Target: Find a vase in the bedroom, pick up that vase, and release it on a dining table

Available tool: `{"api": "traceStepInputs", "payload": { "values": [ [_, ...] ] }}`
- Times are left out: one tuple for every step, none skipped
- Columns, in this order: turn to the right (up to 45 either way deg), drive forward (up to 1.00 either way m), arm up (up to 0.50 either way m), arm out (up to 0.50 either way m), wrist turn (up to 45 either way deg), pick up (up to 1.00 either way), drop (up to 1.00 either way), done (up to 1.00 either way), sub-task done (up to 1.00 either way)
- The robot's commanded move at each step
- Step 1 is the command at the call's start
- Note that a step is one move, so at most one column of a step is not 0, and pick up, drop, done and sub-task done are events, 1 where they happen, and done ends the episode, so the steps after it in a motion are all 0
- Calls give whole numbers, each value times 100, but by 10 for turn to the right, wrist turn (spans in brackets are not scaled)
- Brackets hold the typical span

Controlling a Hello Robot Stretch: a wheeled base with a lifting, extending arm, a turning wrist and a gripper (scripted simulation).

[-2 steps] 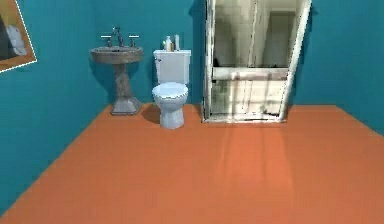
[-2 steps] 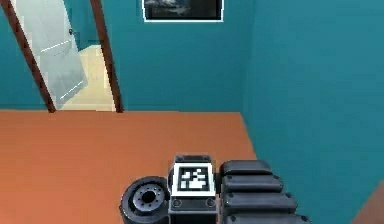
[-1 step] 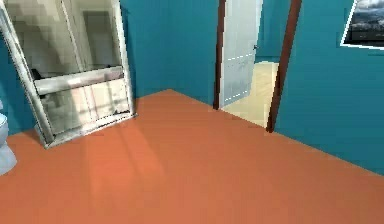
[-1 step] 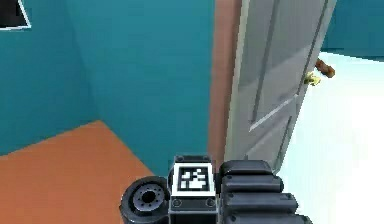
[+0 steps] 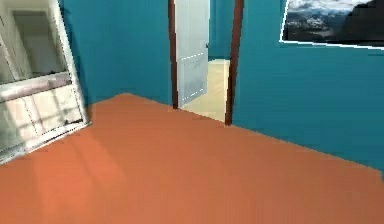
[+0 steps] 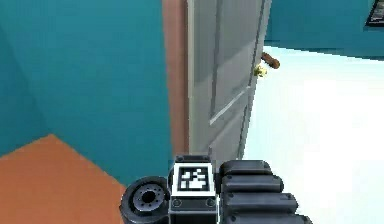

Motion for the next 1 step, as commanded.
{"api": "traceStepInputs", "payload": {
  "values": [
    [0, 100, 0, 0, 0, 0, 0, 0, 0]
  ]
}}
